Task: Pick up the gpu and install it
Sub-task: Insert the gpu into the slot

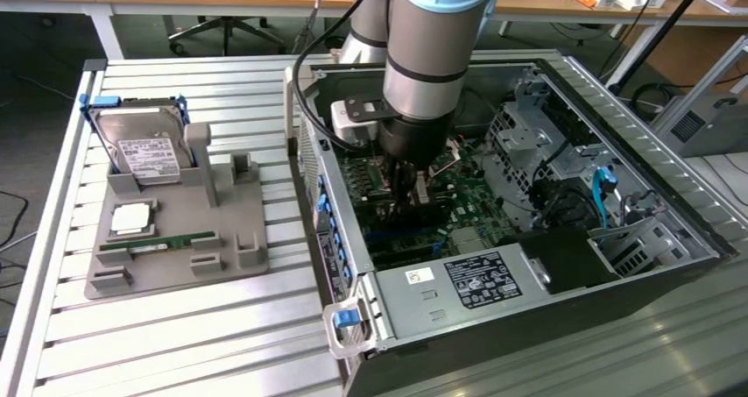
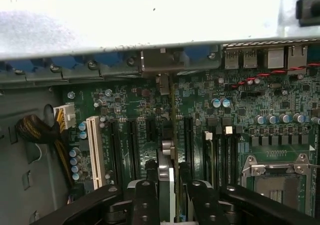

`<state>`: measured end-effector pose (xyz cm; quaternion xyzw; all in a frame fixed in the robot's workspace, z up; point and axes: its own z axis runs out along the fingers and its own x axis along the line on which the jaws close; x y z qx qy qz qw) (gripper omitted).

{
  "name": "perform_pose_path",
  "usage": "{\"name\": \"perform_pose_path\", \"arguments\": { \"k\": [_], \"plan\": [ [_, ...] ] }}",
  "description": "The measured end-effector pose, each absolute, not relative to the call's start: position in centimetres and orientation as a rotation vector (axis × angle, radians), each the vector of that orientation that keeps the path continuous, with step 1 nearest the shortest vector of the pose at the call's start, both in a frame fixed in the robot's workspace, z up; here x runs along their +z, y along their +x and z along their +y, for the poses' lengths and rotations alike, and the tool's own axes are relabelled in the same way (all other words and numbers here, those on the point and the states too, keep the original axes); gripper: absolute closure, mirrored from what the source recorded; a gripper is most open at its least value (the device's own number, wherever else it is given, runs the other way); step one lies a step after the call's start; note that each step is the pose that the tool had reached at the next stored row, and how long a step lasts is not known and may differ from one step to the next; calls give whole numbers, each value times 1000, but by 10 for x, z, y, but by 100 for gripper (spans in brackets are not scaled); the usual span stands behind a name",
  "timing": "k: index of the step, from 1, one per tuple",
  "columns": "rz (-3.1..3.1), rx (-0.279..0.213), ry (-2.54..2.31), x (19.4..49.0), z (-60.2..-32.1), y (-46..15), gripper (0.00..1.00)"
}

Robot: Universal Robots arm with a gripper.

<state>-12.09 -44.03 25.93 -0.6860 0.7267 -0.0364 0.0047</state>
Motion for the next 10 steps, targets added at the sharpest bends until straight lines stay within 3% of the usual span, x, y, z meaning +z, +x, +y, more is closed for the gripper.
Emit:
{"name": "perform_pose_path", "arguments": {
  "k": [10],
  "plan": [
    [2256,-75,-2136,259,-441,-121,73]
  ]
}}
